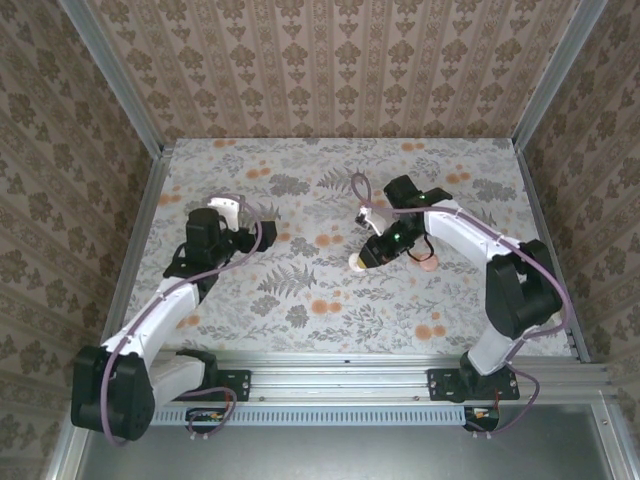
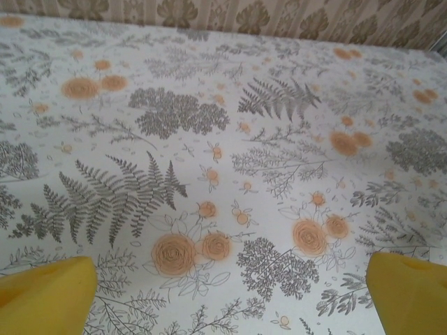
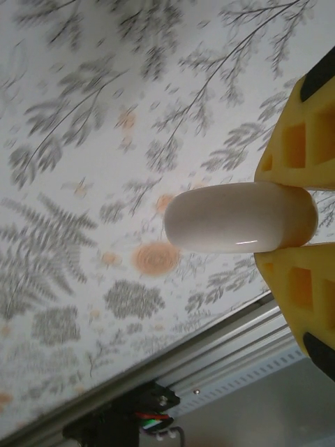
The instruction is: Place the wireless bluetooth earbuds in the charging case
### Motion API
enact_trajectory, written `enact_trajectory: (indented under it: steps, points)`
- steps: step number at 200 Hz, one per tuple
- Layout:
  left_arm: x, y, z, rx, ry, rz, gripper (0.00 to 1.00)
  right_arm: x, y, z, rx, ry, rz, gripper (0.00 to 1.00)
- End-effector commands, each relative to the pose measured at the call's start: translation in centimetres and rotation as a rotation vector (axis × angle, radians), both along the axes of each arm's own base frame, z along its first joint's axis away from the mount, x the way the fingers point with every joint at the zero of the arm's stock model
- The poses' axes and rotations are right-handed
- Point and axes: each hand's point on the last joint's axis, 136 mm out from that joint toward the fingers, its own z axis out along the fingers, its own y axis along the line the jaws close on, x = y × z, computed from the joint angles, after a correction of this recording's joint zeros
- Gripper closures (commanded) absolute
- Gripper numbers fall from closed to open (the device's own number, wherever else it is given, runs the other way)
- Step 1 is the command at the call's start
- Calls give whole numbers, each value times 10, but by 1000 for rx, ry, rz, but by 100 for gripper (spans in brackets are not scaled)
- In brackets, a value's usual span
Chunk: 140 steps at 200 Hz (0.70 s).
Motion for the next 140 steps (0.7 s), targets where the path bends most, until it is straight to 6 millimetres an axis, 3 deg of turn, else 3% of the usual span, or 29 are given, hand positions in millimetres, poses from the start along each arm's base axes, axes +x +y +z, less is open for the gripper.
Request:
enact_trajectory:
  steps: [1, 62, 140]
  points:
    - [7, -1, 10, -16, 8, 8, 0, 6, -16, -13, -68, 108, -86, 82]
    - [18, -6, -2, -6, 50, 0, 0, 18, -48, -55, -170, 253, -185, 83]
    - [28, -17, -12, -13, 71, -51, 0, 26, -75, -69, -178, 340, -216, 83]
